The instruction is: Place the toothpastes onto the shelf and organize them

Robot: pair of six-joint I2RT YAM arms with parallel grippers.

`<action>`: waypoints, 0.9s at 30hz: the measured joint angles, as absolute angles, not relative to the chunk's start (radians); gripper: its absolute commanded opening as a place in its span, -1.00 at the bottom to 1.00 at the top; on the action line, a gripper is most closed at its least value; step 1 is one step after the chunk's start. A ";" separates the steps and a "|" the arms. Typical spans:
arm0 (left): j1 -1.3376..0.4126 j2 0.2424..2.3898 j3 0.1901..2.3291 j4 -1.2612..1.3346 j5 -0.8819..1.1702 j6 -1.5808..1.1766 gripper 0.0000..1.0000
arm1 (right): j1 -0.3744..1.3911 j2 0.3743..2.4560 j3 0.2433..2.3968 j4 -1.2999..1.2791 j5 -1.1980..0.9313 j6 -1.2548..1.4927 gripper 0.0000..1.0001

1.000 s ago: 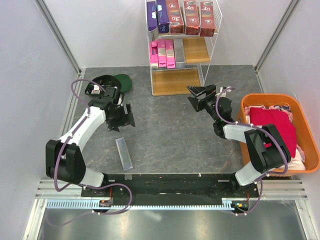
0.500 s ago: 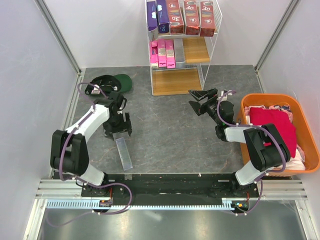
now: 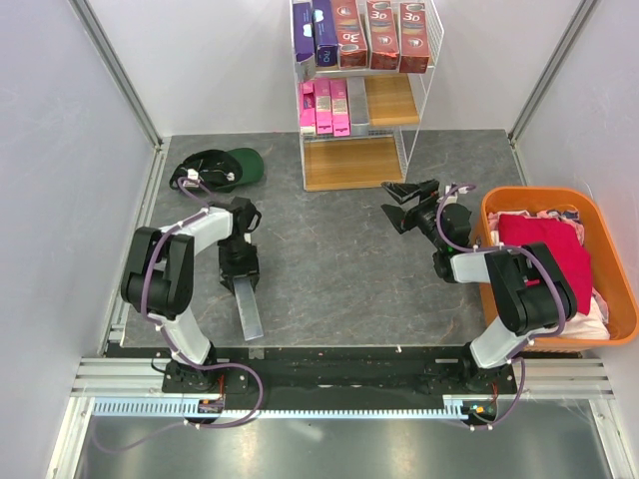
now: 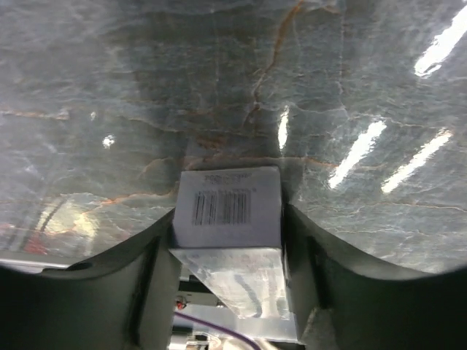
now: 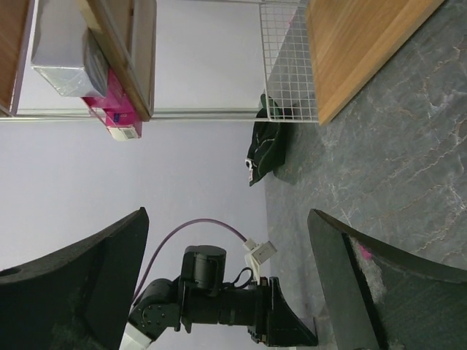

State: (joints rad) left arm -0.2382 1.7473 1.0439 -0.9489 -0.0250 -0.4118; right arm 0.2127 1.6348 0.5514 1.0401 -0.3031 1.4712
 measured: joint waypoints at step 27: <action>-0.249 1.659 1.091 -0.715 0.208 -0.404 -0.96 | 0.209 1.555 0.625 0.754 -0.351 1.246 0.96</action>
State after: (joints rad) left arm -0.2493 1.6592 1.0912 -0.7147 0.2081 -0.4038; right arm 0.2092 1.5551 0.6254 0.7544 -0.3511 1.2461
